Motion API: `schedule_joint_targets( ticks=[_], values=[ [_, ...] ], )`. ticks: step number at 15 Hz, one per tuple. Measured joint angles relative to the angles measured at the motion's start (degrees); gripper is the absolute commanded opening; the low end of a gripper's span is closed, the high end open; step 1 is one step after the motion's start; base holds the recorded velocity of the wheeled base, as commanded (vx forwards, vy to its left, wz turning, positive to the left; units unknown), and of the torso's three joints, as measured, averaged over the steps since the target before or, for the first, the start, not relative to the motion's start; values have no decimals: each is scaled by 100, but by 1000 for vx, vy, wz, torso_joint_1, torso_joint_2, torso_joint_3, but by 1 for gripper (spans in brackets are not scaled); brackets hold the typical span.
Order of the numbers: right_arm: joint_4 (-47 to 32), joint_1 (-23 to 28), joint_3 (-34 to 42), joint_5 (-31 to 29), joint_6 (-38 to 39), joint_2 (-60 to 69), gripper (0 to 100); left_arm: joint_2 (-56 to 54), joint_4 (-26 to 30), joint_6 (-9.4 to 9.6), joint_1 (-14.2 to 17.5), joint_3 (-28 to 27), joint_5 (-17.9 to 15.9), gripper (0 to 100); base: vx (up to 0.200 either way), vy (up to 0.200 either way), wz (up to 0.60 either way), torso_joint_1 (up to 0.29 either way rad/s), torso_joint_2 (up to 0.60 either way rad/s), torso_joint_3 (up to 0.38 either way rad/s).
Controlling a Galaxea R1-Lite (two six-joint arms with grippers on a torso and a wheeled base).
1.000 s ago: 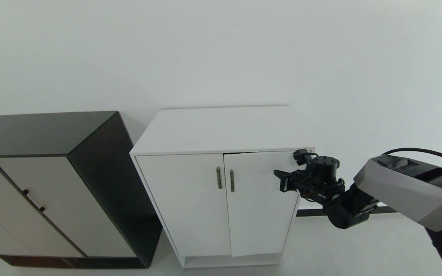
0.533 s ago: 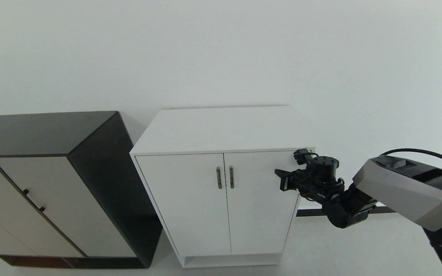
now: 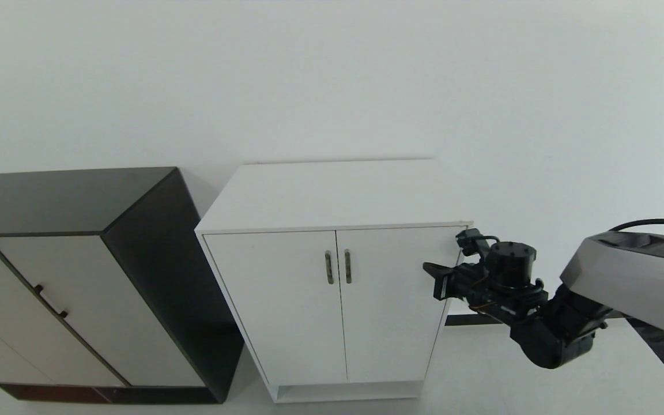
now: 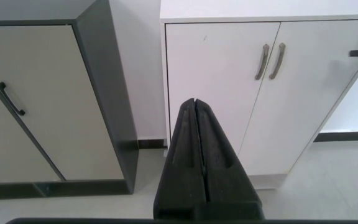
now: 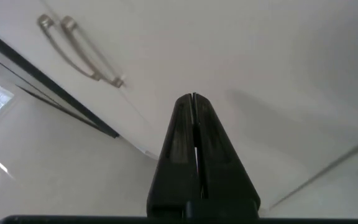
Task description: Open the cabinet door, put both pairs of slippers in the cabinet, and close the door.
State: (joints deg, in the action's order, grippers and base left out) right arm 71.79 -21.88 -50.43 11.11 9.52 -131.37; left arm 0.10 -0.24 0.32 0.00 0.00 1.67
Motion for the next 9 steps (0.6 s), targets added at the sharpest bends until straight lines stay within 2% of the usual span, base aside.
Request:
schedule_joint_targets(
  ticks=[4,9],
  values=[
    [178,246,1519,-339,-172,1237,0,0,0,23,0,0,-34,0,0,0,0,0,0,0],
    [191,1296,3600,-769,-657,3057,0,0,0,28,0,0,-30,0,0,0,0,0,0,0]
  ],
)
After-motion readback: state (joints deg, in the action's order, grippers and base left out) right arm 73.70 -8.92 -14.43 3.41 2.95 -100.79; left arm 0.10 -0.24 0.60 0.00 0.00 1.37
